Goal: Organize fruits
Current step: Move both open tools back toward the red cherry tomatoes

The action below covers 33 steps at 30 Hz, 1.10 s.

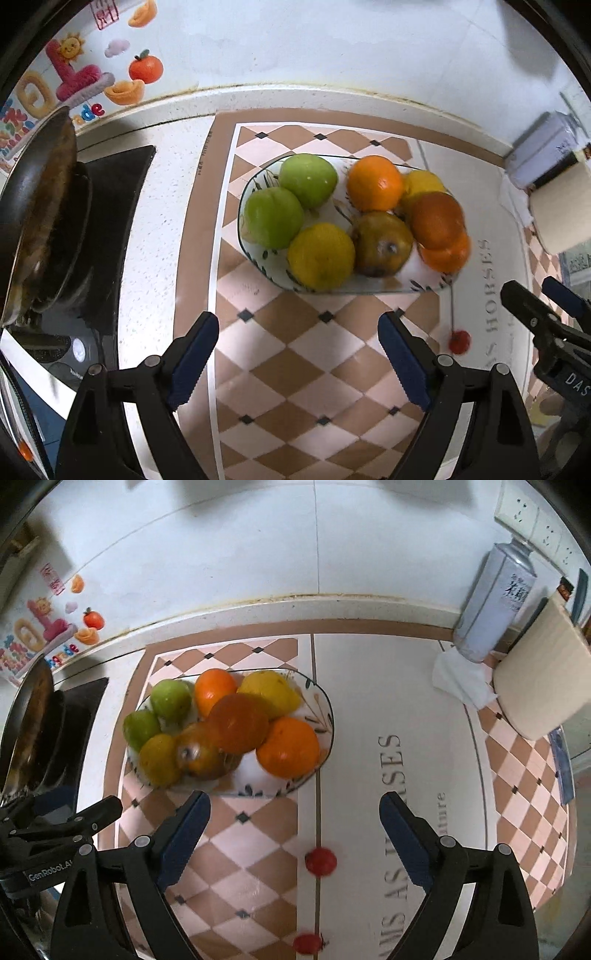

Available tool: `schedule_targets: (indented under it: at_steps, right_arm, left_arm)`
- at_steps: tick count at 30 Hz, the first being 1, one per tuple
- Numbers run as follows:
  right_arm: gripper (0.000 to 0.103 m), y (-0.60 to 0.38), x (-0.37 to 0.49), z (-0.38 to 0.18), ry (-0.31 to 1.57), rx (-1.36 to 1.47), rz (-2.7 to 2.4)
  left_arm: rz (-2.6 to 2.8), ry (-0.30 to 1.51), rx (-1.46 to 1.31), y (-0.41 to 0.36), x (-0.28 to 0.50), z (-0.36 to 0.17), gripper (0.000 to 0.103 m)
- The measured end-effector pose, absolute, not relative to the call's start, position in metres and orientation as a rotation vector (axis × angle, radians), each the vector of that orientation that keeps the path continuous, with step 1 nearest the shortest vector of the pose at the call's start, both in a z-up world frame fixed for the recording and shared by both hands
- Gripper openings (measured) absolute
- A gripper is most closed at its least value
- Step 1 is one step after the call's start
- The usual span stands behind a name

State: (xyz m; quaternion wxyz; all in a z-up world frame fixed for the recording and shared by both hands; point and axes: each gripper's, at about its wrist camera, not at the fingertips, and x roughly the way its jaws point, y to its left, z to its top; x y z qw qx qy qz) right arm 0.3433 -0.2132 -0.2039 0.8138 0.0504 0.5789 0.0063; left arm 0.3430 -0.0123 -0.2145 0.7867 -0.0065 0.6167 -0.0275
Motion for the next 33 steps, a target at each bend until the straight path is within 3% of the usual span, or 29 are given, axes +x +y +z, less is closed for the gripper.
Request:
schedule_targets:
  at_steps: [20,33]
  right_arm:
    - [0.095,-0.199,0.233,-0.076,1.007,0.11,0.059]
    - [0.095,-0.201,0.186,-0.028,0.935,0.153,0.09]
  left_arm:
    - [-0.079,1.063,-0.016,-0.006,0.248,-0.097,0.088]
    - [-0.089,0.966,-0.014,-0.004,0.206,-0.05,0.088]
